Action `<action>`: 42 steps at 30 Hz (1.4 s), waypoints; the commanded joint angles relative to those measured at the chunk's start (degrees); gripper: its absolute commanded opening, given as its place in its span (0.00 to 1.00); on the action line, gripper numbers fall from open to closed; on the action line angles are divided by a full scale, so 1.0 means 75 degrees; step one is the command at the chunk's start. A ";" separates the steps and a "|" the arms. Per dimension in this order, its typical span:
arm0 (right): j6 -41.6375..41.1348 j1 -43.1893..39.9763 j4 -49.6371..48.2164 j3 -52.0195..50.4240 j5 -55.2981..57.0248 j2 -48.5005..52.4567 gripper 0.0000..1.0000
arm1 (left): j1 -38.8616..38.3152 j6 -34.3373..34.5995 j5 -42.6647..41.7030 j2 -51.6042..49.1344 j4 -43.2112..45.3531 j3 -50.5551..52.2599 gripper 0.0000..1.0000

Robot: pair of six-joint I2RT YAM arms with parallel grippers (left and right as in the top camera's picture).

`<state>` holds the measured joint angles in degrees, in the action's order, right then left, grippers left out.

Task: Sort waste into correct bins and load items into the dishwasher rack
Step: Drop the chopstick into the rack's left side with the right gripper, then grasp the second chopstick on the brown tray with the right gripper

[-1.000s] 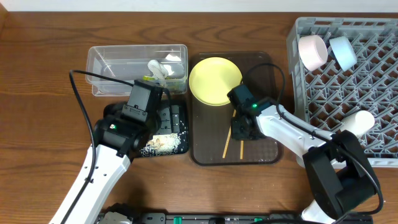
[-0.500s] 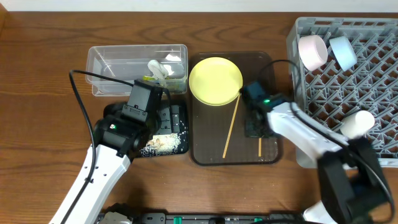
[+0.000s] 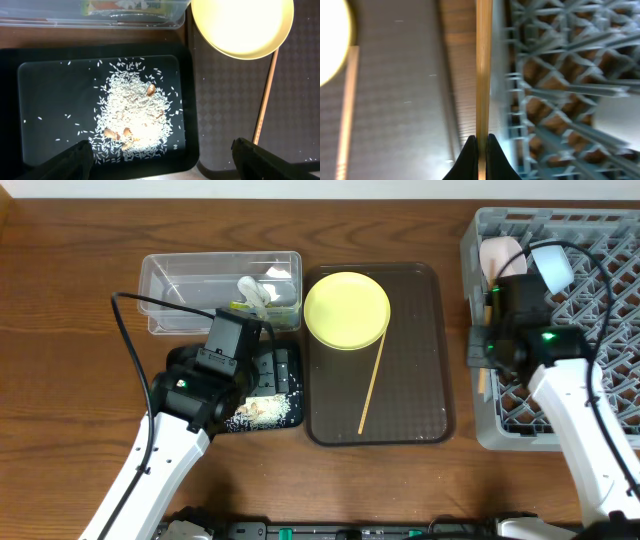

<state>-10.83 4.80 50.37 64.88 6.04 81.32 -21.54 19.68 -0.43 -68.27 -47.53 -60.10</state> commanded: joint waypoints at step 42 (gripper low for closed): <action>-0.3077 0.3818 -0.0697 0.0562 -0.0379 0.3066 0.40 | -0.0003 0.0099 0.0122 -0.0029 -0.0009 -0.0017 0.91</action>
<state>-26.52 31.73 45.50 69.60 -1.13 101.14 -21.54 19.68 -0.43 -68.27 -47.53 -60.10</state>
